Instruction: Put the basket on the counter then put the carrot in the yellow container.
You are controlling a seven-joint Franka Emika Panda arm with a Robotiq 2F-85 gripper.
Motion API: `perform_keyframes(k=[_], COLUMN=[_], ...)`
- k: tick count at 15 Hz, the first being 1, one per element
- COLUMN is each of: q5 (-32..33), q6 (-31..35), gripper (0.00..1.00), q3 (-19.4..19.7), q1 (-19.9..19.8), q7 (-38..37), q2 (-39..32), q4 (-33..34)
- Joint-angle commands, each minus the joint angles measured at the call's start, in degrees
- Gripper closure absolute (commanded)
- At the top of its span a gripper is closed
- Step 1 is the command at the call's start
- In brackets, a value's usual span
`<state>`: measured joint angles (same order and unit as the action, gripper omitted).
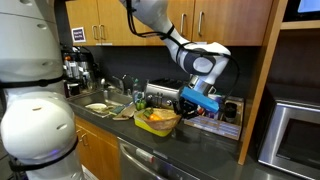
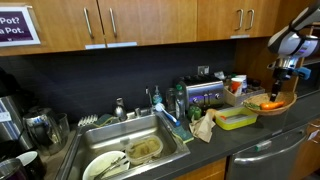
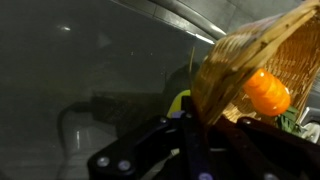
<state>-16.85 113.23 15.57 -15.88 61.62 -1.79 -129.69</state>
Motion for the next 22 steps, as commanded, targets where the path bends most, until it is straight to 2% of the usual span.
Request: perform_keyframes(k=[1, 14, 22], q5=[2.16, -7.84, -8.78], q6=[0.47, 2.04, 1.65], gripper=[0.99, 0.99, 0.99], q3=[0.36, 2.17, 1.91], q1=[-0.65, -5.64, -7.81], q7=[2.91, 20.08, 23.2], q2=[-0.23, -6.46, -10.43], q4=[1.33, 7.3, 10.71])
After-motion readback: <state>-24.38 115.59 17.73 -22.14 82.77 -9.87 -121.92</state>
